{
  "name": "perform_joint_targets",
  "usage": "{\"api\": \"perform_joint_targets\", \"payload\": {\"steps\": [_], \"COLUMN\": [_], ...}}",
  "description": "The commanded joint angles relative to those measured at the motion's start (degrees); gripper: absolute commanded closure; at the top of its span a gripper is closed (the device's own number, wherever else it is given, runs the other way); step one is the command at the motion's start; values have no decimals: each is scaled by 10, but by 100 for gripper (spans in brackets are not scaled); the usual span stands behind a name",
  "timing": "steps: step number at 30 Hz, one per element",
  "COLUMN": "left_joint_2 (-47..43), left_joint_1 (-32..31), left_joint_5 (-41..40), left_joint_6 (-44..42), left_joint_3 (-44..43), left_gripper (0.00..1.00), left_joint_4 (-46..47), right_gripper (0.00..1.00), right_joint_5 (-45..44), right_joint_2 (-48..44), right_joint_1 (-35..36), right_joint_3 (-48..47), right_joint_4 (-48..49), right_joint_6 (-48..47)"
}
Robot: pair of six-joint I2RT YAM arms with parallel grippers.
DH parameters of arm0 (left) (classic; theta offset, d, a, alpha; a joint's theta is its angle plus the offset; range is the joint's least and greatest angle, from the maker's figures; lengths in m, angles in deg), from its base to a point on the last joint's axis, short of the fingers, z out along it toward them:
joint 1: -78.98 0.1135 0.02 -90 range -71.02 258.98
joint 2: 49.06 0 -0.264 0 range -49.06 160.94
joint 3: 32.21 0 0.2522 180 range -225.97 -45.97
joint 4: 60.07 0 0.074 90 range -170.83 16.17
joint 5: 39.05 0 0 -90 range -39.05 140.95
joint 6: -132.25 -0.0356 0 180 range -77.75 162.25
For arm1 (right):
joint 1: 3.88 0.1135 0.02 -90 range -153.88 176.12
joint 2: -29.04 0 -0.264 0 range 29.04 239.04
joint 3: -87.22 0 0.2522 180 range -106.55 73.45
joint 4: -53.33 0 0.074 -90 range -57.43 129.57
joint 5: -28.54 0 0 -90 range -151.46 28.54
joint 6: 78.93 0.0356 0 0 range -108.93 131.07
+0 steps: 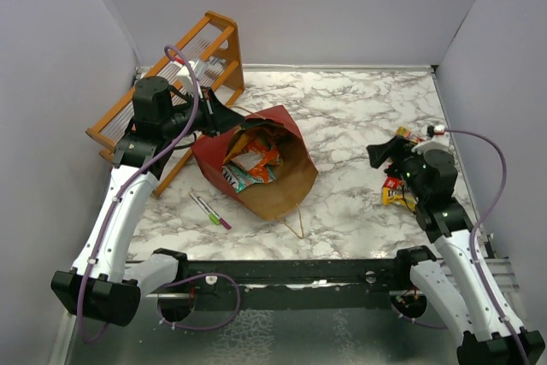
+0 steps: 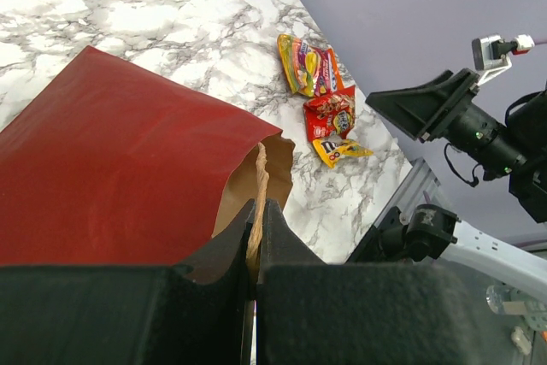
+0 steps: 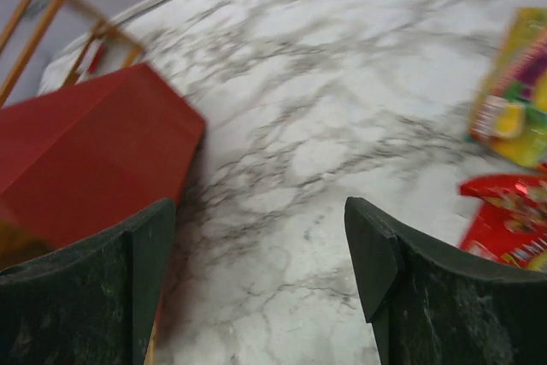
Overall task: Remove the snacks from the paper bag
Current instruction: Take out the snack from the paper bag.
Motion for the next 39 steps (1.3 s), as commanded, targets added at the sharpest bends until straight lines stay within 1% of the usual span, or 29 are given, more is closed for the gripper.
{"api": "perform_joint_targets", "payload": {"steps": [1,3,6,7,9,12,15,17,19,21,22,24,25,28,30,32,34,39], "left_joint_2": [-17,-17,-16,-16,-14,-15,-15,-15,-14,-13,-12,-12,-12,-12,-14,-18,-21,-18], "left_joint_1": [4,4,3,3,4,3,3,3,3,3,3,3,3,4,3,4,4,3], "left_joint_5": [6,6,7,7,6,6,5,5,5,5,5,5,5,7,6,3,2,5], "left_joint_6": [3,5,6,6,6,7,11,14,15,15,15,16,16,16,16,16,18,19], "left_joint_3": [6,5,4,4,3,4,8,10,10,8,7,4,3,3,5,7,9,7], "left_gripper": [100,100,100,100,100,100,100,100,100,100,100,100,100,100,100,100,100,100], "left_joint_4": [17,18,18,18,18,20,25,27,28,25,23,21,20,19,16,16,18,18], "right_gripper": [18,16,12,11,9,8,10,13,15,16,16,16,16,18,21,24,27,29], "right_joint_5": [341,440,551,572,561,450,311,191,61,-59,-107,-190,-232,-304,-344,-386,-406,-425], "right_joint_2": [51,90,145,157,165,149,138,147,175,221,247,301,325,394,437,477,507,553], "right_joint_1": [-1,0,4,14,59,175,284,354,425,492,518,559,574,584,585,585,585,586], "right_joint_3": [10,14,23,25,21,9,16,27,28,14,2,-19,-29,-57,-83,-117,-135,-120], "right_joint_4": [135,162,209,221,223,216,245,273,287,281,273,275,273,283,285,258,246,354], "right_joint_6": [-108,-100,-75,-70,-76,-80,-34,8,57,106,134,160,179,200,197,234,264,286]}}
